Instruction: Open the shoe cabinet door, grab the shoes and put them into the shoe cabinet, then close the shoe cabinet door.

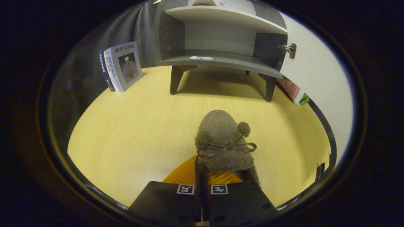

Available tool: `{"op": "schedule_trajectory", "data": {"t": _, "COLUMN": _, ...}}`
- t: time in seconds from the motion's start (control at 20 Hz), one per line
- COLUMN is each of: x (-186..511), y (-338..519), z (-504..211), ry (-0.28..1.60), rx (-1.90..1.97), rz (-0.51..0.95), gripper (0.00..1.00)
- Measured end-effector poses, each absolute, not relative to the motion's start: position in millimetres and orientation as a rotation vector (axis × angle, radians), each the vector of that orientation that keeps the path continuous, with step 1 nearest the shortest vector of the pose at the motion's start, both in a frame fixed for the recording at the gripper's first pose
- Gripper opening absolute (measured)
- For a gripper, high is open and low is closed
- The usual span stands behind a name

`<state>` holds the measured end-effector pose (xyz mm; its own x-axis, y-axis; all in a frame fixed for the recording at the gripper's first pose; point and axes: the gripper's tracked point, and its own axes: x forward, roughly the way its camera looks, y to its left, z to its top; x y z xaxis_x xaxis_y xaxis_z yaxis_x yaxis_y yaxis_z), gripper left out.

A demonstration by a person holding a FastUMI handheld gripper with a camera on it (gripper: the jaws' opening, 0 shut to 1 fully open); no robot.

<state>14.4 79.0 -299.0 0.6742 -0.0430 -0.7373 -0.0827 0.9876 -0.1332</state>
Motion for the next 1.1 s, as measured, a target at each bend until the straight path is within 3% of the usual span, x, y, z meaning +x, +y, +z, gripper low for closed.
{"op": "schedule_trajectory", "data": {"t": 0.25, "x": 22.4, "y": 76.4, "z": -251.4, "ry": 0.787, "rx": -0.143, "rz": 0.039, "gripper": 0.04}}
{"op": "schedule_trajectory", "data": {"t": 0.55, "x": 45.5, "y": 72.1, "z": -141.1, "ry": 0.673, "rx": -0.132, "rz": 0.07, "gripper": 0.04}}
{"op": "schedule_trajectory", "data": {"t": 1.1, "x": 131.4, "y": 70.8, "z": 13.0, "ry": 0.461, "rx": -0.112, "rz": 0.079, "gripper": 0.05}}
